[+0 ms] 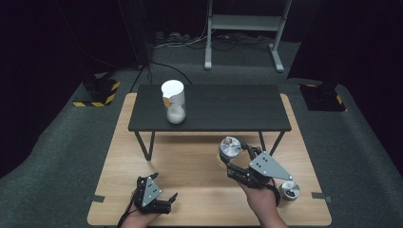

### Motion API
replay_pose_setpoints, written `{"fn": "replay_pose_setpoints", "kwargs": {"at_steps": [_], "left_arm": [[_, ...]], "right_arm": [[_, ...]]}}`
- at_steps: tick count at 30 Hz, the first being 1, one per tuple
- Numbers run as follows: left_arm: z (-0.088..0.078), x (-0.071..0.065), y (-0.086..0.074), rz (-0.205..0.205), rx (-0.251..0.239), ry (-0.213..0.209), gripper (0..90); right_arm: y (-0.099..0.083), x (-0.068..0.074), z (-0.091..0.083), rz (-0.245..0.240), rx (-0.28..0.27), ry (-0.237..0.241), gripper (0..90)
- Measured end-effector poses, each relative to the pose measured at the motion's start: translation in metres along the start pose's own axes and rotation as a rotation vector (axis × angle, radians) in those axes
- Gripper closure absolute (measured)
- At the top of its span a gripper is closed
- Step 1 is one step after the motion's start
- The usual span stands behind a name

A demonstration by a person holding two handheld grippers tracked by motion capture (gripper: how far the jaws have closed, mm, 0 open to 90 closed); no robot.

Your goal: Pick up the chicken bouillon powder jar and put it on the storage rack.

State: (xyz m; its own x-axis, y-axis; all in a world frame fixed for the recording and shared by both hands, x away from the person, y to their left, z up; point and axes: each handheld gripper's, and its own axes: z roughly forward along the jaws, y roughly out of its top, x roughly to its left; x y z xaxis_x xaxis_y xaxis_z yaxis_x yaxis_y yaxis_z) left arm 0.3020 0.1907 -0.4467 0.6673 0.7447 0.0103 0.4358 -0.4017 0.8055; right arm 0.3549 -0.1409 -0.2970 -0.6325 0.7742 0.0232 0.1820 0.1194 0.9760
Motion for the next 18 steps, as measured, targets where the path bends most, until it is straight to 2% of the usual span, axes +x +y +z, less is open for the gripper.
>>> {"fn": "replay_pose_setpoints", "kwargs": {"at_steps": [18], "left_arm": [[0.0, 0.0, 0.0, 0.0, -0.002, -0.004, 1.1]], "right_arm": [[0.031, -0.002, 0.004, -0.014, -0.058, -0.015, 35.1]]}}
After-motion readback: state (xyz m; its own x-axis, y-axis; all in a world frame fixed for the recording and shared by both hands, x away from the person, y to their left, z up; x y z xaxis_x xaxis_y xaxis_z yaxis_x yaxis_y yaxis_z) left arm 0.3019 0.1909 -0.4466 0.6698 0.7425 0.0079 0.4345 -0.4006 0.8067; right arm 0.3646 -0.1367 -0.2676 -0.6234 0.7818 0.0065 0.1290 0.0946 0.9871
